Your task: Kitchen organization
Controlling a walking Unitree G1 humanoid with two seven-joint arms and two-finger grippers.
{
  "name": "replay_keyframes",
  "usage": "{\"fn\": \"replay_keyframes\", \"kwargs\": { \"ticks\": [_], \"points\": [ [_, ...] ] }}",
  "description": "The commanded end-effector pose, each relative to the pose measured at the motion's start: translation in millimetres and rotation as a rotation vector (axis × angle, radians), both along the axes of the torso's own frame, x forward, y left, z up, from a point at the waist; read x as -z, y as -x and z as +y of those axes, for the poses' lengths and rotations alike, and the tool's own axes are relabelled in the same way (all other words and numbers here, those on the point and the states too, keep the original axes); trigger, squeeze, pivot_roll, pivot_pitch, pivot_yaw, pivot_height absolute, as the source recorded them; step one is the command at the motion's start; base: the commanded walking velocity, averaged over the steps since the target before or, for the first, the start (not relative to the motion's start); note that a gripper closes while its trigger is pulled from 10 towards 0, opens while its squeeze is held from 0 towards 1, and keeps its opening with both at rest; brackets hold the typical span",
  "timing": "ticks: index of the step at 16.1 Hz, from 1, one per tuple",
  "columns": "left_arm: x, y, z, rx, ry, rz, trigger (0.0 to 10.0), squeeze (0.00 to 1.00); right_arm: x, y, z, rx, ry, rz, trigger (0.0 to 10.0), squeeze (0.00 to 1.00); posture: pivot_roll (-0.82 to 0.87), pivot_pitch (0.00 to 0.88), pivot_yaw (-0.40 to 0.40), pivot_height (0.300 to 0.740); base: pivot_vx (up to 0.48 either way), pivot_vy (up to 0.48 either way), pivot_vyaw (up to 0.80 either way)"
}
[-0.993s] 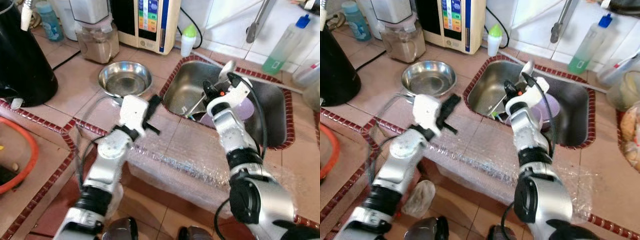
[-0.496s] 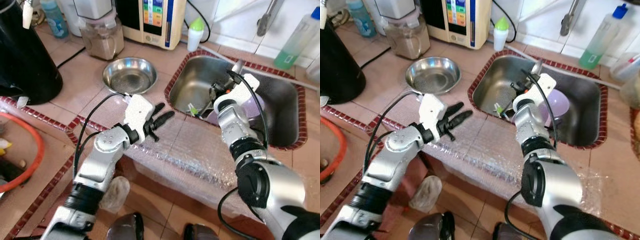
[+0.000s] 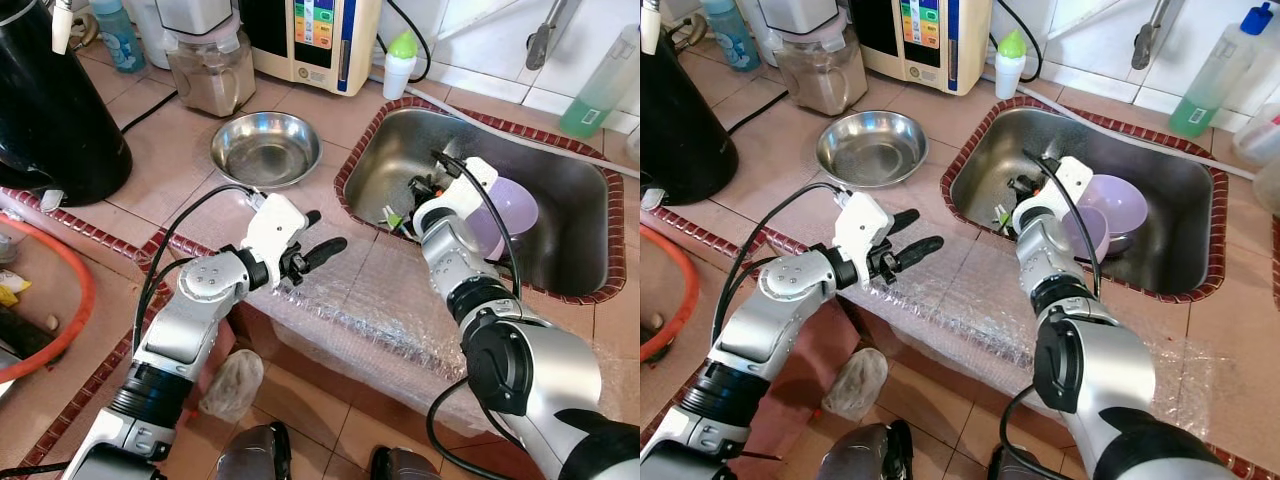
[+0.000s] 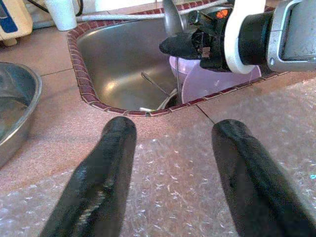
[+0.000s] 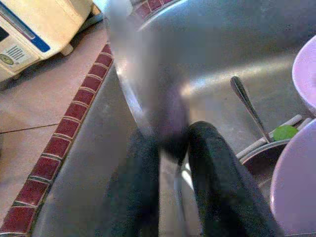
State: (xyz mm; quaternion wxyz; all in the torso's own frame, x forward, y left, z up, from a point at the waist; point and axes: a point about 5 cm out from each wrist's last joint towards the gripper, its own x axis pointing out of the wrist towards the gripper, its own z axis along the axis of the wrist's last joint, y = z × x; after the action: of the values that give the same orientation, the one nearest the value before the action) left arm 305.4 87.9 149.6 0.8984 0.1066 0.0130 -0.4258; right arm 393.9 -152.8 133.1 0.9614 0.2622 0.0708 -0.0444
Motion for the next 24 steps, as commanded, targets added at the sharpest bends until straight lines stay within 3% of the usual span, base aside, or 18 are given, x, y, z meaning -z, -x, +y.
{"fn": "replay_keyframes", "kwargs": {
  "ticks": [1,7,12,14,17,20,21,22,23,24],
  "points": [
    [-6.5,-1.3,0.3,0.001,-0.006,-0.018,10.0,1.0,6.5,2.8,-3.4,0.004,0.011,0.02,10.0,1.0,0.17,0.125,0.029,0.74,0.0,0.0,0.0],
    [-5.9,-5.1,2.5,-0.024,-0.015,-0.029,10.0,1.0,10.7,6.7,-14.6,-0.045,0.075,-0.009,10.0,1.0,0.14,0.094,0.032,0.74,0.0,0.0,0.0],
    [-16.2,-23.0,16.2,-0.235,0.09,-0.104,10.0,1.0,11.6,18.3,-17.2,-0.197,0.29,-0.157,10.0,1.0,0.06,0.066,0.028,0.74,0.0,0.0,0.0],
    [-20.7,-31.7,23.4,-0.332,0.149,-0.12,10.0,1.0,6.2,26.1,-20.9,-0.175,0.32,-0.239,10.0,1.0,0.02,0.065,0.021,0.74,0.0,0.0,0.0],
    [-30.0,-51.4,43.5,-0.532,0.263,-0.119,10.0,1.0,3.3,54.3,-14.5,-0.166,0.331,-0.324,10.0,1.0,-0.04,0.081,0.016,0.74,0.0,0.0,0.0],
    [-31.8,-62.7,65.0,-0.68,0.315,-0.1,10.0,1.0,3.9,78.7,-4.8,-0.229,0.363,-0.353,10.0,1.0,-0.08,0.095,0.022,0.74,0.0,0.0,0.0],
    [-29.9,-70.3,78.3,-0.77,0.32,-0.079,10.0,1.0,4.8,98.5,4.0,-0.299,0.386,-0.345,10.0,1.0,-0.1,0.104,0.025,0.74,0.0,0.0,0.0],
    [-30.6,-72.4,82.1,-0.793,0.325,-0.075,10.0,1.0,4.9,104.1,6.5,-0.315,0.385,-0.344,10.0,1.0,-0.11,0.108,0.025,0.74,0.0,0.0,0.0],
    [-31.0,-76.2,86.8,-0.823,0.333,-0.056,10.0,1.0,4.7,113.0,12.3,-0.354,0.405,-0.347,10.0,0.95,-0.12,0.118,0.028,0.74,0.0,0.0,0.0],
    [-31.0,-80.7,91.5,-0.857,0.336,-0.032,10.0,0.44,3.6,124.6,18.2,-0.383,0.409,-0.341,10.0,0.0,-0.14,0.136,0.037,0.74,0.0,0.0,0.0]
  ]
}}
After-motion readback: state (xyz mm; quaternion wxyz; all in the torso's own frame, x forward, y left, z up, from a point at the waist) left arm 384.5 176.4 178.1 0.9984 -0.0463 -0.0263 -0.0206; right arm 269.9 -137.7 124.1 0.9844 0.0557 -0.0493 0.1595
